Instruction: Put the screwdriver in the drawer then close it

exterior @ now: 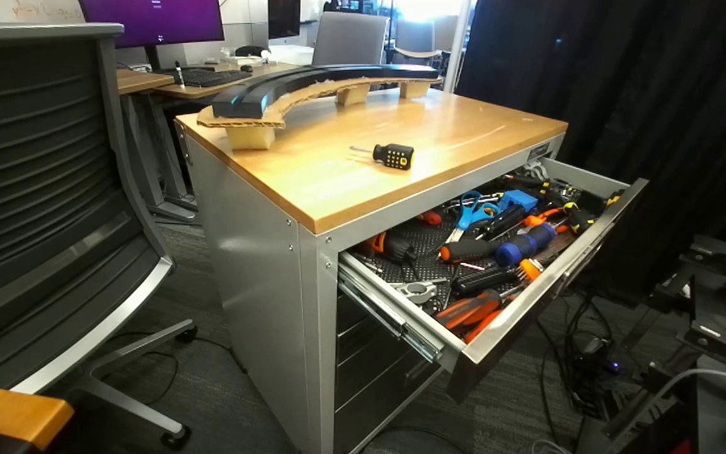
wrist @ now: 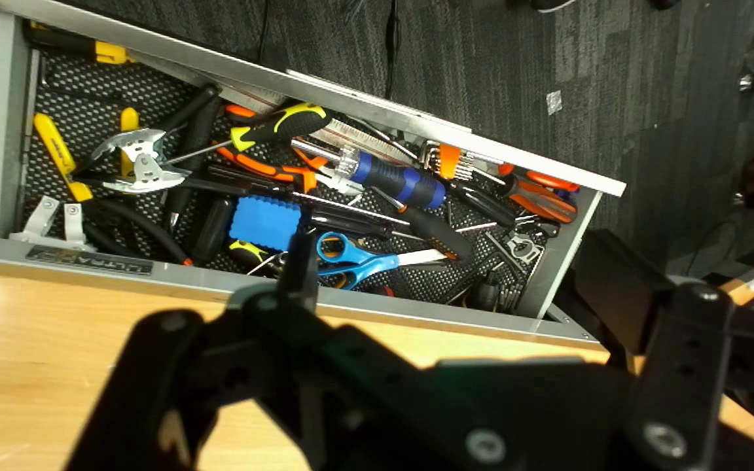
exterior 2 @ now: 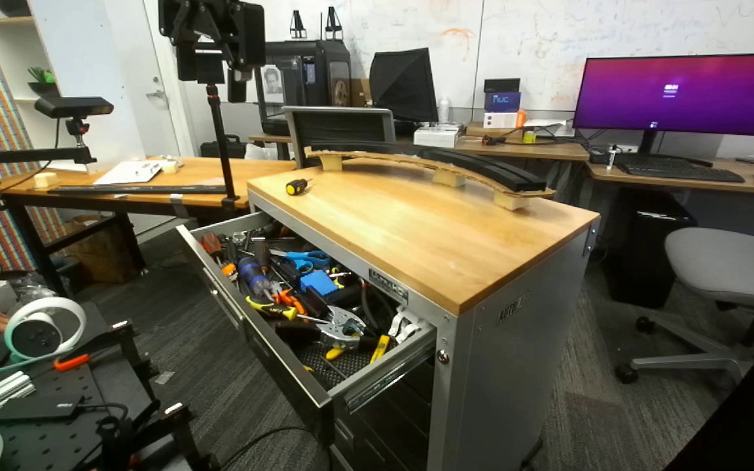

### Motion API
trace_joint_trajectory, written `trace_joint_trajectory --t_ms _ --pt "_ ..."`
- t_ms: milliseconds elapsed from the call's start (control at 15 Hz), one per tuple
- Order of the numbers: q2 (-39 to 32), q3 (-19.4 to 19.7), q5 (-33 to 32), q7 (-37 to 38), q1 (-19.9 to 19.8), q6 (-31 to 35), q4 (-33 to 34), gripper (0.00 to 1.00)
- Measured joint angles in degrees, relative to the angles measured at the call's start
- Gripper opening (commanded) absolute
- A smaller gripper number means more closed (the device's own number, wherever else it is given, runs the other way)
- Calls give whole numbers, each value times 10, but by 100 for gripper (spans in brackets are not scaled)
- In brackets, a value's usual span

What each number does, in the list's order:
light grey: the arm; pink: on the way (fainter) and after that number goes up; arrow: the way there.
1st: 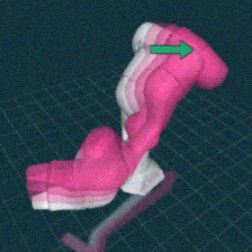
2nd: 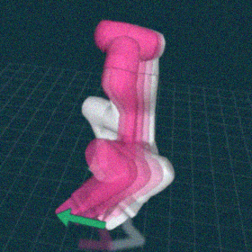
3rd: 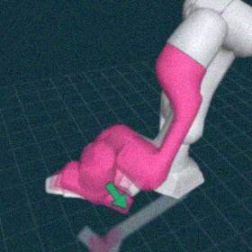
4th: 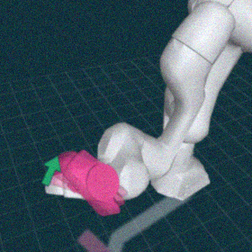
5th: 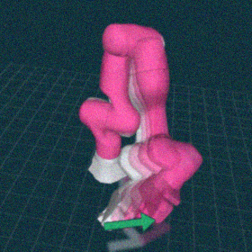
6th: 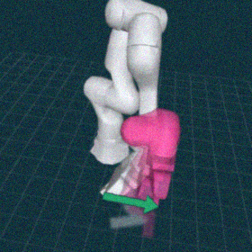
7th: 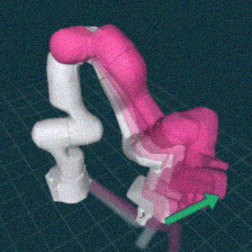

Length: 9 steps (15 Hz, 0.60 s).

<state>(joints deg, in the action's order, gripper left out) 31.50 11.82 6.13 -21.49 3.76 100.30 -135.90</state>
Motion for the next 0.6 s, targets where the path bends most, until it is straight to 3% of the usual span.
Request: trace_joint_trajectory --t_ms 600 --pt "-1 -3 0 0 -4 1 1 100"
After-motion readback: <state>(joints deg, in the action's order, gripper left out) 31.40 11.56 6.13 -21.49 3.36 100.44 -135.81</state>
